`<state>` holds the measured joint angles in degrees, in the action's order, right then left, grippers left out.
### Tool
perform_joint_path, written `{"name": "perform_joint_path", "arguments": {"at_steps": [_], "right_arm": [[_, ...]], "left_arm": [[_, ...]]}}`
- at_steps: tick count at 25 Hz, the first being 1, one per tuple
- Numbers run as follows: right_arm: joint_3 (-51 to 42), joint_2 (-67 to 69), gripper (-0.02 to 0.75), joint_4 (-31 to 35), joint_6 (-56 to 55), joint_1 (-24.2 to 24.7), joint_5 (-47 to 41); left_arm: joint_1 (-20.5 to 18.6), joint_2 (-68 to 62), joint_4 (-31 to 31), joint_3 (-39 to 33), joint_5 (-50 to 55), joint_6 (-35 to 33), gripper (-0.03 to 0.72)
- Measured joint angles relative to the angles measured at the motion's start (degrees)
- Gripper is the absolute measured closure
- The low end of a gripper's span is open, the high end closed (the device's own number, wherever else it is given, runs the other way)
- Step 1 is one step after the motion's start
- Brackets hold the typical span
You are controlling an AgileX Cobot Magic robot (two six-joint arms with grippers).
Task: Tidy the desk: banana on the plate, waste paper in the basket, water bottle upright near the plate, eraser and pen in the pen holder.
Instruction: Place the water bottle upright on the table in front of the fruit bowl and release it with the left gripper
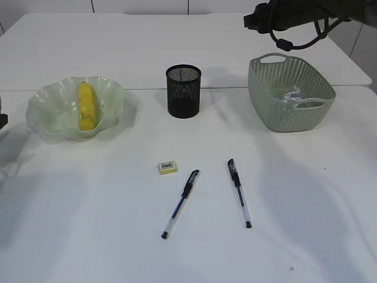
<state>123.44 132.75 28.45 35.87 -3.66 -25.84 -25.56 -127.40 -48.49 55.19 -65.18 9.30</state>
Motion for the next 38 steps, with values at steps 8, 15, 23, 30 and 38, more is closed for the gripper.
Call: {"name": "perform_joint_path", "arguments": {"at_steps": [8,15,23,30,38], "right_arm": [[0.0,0.0,0.456,0.0,0.59,0.0,0.39],[0.0,0.0,0.457,0.0,0.93,0.0,0.8],[0.0,0.0,0.457,0.0,1.46,0.0,0.89],[0.0,0.0,0.457,0.0,1.87,0.0,0.89],[0.0,0.0,0.457,0.04,3.24,0.0,1.02]], "left_arm": [[0.0,-1.08,1.33,0.0,-1.83,-0.23,0.309],[0.0,-3.52,2.33,0.0,-5.45,-0.23,0.309],[0.89,-5.74,7.31,0.33,-8.98,-0.23,0.309],[3.27,-7.16,9.81,1.72,-9.25,-0.37,0.309],[6.3,-8.96,13.08,3.32,-10.78,-0.41,0.309]]}}
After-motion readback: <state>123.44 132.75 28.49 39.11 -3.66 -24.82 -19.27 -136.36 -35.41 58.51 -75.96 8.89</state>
